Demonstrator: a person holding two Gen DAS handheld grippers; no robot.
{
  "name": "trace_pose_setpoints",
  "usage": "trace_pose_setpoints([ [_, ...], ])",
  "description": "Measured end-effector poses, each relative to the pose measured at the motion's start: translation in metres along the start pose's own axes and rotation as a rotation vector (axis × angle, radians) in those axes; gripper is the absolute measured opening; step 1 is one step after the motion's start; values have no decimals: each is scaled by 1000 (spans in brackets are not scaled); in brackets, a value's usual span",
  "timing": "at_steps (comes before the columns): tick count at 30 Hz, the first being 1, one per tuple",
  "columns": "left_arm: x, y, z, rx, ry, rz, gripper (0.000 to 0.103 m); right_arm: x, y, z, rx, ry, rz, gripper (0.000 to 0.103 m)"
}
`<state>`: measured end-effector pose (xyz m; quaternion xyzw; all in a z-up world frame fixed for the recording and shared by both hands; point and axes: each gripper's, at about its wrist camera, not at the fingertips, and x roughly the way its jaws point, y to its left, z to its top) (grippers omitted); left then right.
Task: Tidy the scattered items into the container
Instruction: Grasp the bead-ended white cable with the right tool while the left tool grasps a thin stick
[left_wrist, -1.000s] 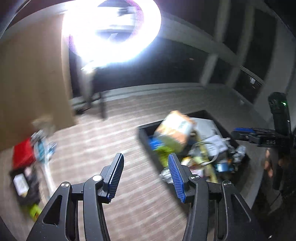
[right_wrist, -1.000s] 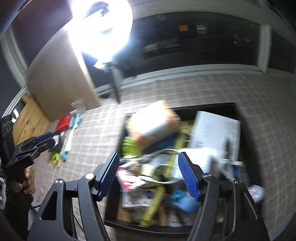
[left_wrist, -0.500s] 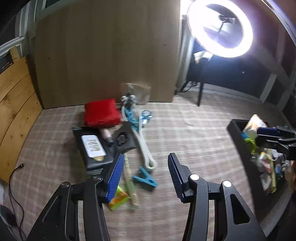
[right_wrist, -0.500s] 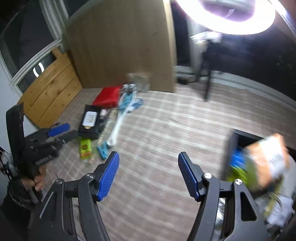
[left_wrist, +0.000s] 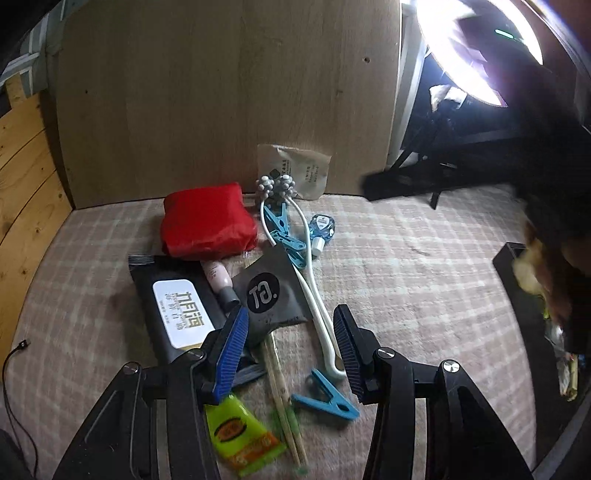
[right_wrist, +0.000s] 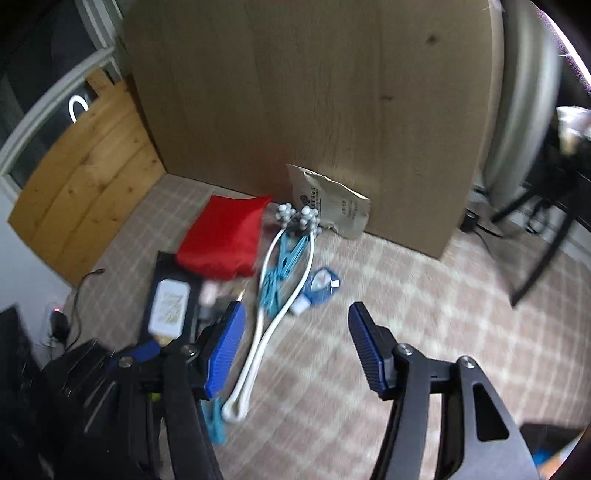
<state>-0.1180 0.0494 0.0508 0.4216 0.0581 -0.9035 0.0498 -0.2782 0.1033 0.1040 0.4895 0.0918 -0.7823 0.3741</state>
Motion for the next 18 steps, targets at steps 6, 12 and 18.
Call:
trace_pose_setpoints([
  [6, 19, -10, 3, 36, 3, 54, 44, 57, -16, 22, 22, 68, 21, 49],
  [12, 35, -11, 12, 77, 8, 115, 37, 87, -16, 34, -7, 108, 12, 45],
  [18, 47, 1, 17, 47, 20, 114, 23, 110, -14, 44, -19, 135, 7, 43],
])
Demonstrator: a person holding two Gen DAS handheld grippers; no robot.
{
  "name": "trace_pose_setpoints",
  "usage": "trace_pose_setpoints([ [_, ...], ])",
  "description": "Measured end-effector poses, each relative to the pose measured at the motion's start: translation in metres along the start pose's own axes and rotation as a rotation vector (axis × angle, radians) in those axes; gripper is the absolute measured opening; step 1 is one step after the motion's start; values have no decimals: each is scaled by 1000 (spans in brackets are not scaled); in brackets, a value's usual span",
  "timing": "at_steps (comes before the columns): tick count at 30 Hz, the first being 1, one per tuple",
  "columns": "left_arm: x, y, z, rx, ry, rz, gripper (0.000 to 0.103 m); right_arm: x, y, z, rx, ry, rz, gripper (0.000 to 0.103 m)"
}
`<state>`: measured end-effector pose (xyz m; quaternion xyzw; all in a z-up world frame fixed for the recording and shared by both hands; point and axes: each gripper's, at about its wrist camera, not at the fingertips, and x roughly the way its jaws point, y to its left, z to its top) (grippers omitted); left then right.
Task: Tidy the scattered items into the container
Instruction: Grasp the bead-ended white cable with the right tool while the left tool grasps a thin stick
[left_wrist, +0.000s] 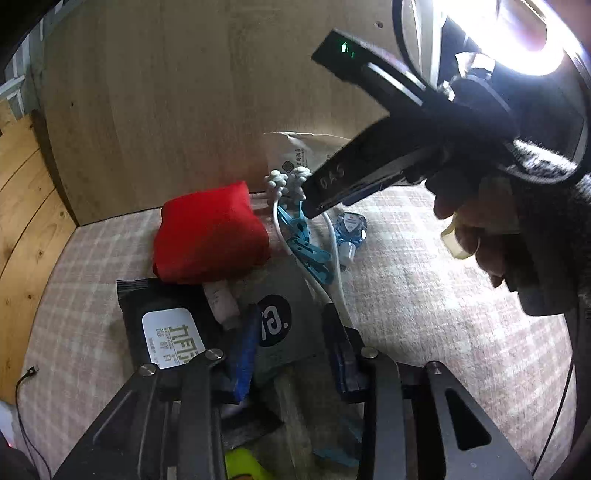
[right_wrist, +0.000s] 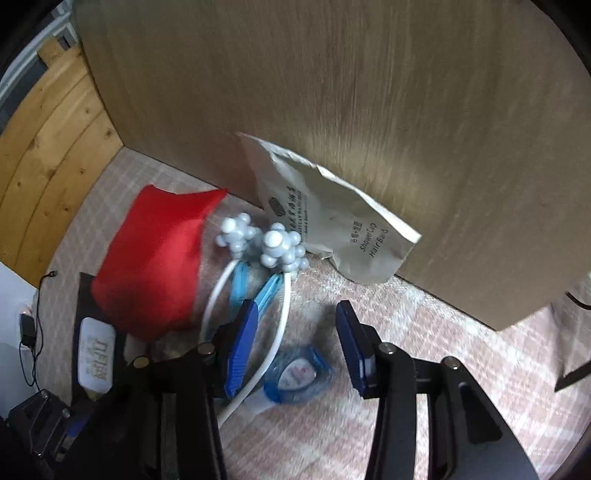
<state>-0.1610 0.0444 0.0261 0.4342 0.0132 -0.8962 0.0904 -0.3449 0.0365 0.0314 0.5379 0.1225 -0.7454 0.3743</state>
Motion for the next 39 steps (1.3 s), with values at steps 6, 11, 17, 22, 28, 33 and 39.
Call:
trace_pose_setpoints([
  [6, -5, 11, 2, -43, -22, -39, 0, 3, -2, 0, 39, 14, 69, 6],
  [11, -16, 31, -1, -131, -38, -102, 0, -18, 5, -14, 53, -48, 111, 6],
  [17, -37, 50, -4, -196, -54, -127, 0, -56, 6, -28, 69, -117, 162, 5],
  [22, -55, 56, -1, -220, -85, -152, 0, -98, 7, -46, 77, -184, 183, 5],
  [28, -49, 34, 1, -146, -60, -169, 4, -139, -2, -60, 78, -218, 175, 5],
  [33, -26, -14, -8, 17, -28, 3, 65, -141, -10, -67, 91, -209, 166, 5],
  [39, 26, -35, -5, 102, 73, 200, 25, -130, -23, -73, 115, -182, 173, 5],
])
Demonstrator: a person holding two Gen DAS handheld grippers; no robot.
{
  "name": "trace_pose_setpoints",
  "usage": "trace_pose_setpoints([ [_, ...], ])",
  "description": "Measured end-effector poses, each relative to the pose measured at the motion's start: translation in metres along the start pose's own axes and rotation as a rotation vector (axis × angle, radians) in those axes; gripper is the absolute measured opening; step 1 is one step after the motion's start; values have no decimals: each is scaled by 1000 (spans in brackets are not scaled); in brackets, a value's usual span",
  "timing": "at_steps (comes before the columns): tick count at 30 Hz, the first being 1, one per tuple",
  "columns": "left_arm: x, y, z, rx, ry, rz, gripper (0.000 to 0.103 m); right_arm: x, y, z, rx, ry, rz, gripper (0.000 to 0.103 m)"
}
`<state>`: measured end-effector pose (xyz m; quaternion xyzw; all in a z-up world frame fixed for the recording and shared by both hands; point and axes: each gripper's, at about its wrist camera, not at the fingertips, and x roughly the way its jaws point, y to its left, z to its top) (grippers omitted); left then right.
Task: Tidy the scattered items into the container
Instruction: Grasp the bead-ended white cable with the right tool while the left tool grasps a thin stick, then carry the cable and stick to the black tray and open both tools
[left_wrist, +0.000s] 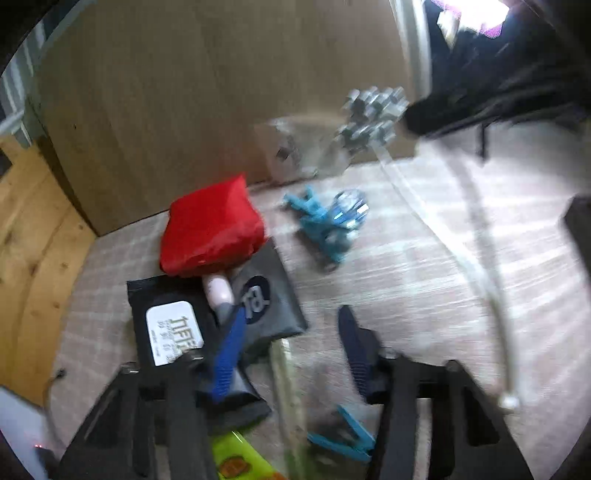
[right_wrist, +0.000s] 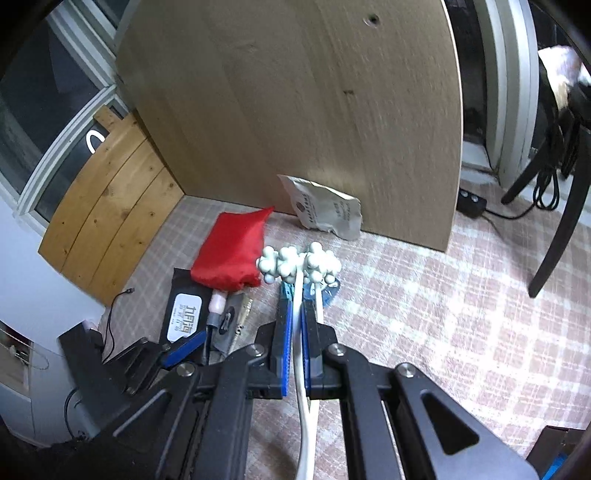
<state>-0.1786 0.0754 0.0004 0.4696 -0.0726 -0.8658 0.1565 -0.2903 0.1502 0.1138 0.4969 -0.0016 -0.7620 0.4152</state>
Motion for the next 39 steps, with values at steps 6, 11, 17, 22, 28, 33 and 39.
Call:
trace_pose_setpoints([
  [6, -14, 31, 7, -137, -58, -93, 3, -7, -7, -5, 16, -19, 17, 5],
  [11, -53, 63, 9, -251, -109, -214, 2, -37, -9, -13, 37, -70, 41, 5],
  [17, -114, 71, 5, -283, -198, -279, 2, -96, -10, -37, 70, -145, 52, 5],
  [22, -165, 57, 4, -257, -264, -340, 2, -167, -15, -69, 104, -244, 53, 4],
  [28, -221, 10, 6, -161, -332, -444, 2, -267, -30, -119, 146, -383, 25, 3],
  [33, -248, -44, 8, -68, -384, -516, 2, -336, -44, -158, 168, -460, -62, 2],
  [39, -251, -108, 7, 24, -331, -626, 2, -377, -72, -217, 233, -457, -190, 2],
])
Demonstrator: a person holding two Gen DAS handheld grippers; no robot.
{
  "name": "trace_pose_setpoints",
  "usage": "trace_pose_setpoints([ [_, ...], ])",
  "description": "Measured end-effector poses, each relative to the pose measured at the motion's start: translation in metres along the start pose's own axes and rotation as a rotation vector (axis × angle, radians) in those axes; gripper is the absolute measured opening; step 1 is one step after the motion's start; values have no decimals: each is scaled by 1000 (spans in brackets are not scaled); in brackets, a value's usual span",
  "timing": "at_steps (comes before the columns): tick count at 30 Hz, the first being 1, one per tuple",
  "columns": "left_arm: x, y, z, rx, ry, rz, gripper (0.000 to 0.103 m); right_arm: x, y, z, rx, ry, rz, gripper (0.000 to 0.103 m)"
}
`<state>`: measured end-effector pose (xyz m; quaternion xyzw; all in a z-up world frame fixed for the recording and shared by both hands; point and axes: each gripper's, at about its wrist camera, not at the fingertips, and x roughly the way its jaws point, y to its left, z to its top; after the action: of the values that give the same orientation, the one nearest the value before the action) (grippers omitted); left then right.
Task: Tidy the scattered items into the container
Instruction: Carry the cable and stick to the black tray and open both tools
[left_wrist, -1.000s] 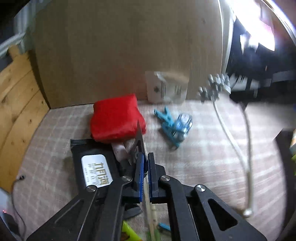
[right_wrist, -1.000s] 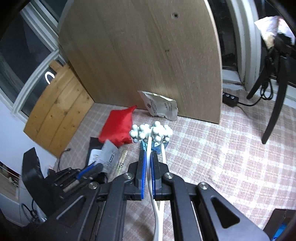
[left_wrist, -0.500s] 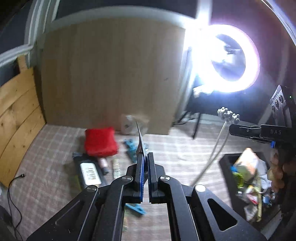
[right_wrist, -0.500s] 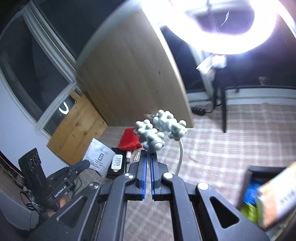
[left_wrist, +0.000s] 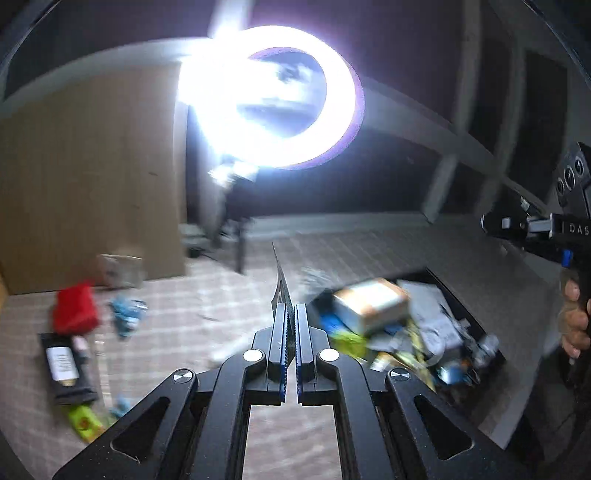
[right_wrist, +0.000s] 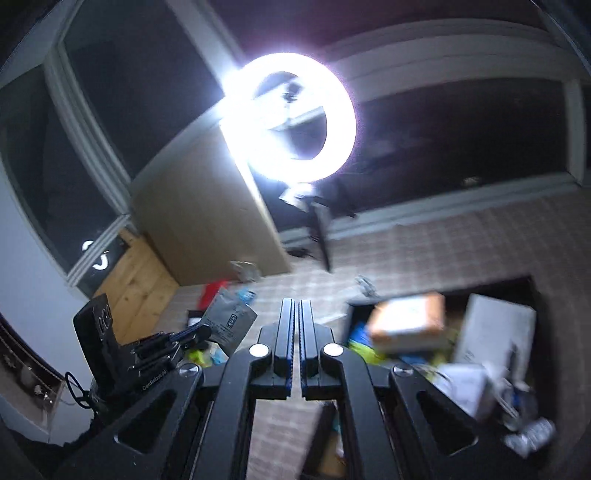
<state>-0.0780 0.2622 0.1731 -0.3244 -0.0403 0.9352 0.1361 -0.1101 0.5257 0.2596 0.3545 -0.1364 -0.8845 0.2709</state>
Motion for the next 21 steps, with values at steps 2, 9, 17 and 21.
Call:
trace_pose_setpoints([
  [2, 10, -23, -4, 29, 25, -45, 2, -10, -17, -12, 23, 7, -38, 3],
  [9, 29, -90, -11, 91, 89, -181, 2, -37, -75, -55, 138, 26, -151, 4],
  [17, 41, -161, -20, 191, 146, -312, 5, -64, -126, -90, 243, 47, -284, 56],
  [21, 44, -169, -21, 195, 140, -268, 47, -70, -133, -94, 230, 61, -336, 65],
])
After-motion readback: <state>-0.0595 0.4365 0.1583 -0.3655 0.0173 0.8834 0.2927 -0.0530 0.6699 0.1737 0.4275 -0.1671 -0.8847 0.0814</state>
